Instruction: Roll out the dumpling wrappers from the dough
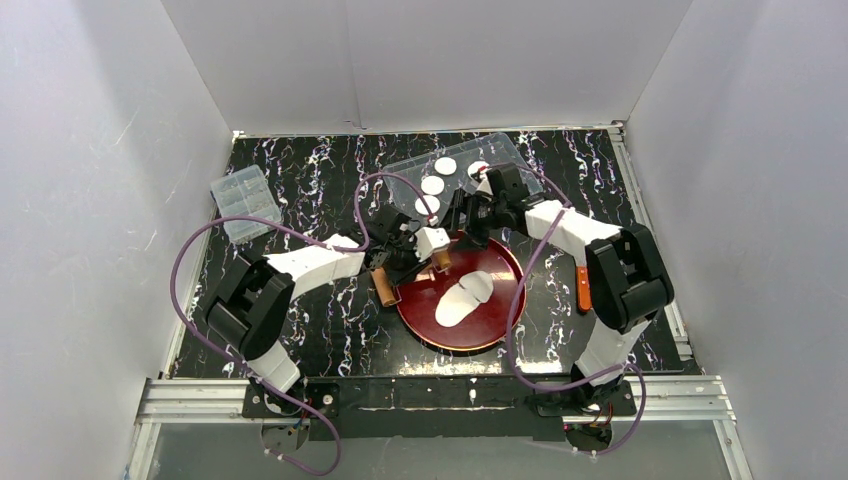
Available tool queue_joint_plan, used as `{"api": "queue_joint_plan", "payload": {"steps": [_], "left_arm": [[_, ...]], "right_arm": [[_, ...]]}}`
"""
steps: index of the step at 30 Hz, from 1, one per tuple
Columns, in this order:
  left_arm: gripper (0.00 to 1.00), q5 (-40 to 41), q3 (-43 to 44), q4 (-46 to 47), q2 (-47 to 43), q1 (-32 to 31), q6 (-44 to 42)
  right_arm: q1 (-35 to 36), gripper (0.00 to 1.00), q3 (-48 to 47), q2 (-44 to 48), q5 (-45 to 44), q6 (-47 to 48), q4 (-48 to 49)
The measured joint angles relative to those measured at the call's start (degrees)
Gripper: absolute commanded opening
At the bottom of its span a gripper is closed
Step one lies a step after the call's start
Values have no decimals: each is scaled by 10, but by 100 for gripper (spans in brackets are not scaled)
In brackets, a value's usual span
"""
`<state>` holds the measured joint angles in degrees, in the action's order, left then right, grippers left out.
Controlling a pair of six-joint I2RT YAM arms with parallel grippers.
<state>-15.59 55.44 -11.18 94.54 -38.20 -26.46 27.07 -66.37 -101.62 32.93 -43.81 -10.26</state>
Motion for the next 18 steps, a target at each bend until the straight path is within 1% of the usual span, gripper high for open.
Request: {"api": "queue_joint_plan", "payload": {"steps": [4,11,13,16,18], "left_arm": [[0,12,6,-13,-5,3,6],[0,18,10,-35,-36,33,25],[0,23,10,-43,-49,40,29],[0,18,13,-61,-71,54,37],[0,8,20,-82,-86,77,45]], "right_arm": [[-2,80,-8,40,-42,26,-48],[-19,82,-18,181,-127,69,-105],[-22,83,-29,203,-145,81,-116],[-25,87,-33,226,-165,96,-133],[-27,87,-33,239,-180,109,-152]]}}
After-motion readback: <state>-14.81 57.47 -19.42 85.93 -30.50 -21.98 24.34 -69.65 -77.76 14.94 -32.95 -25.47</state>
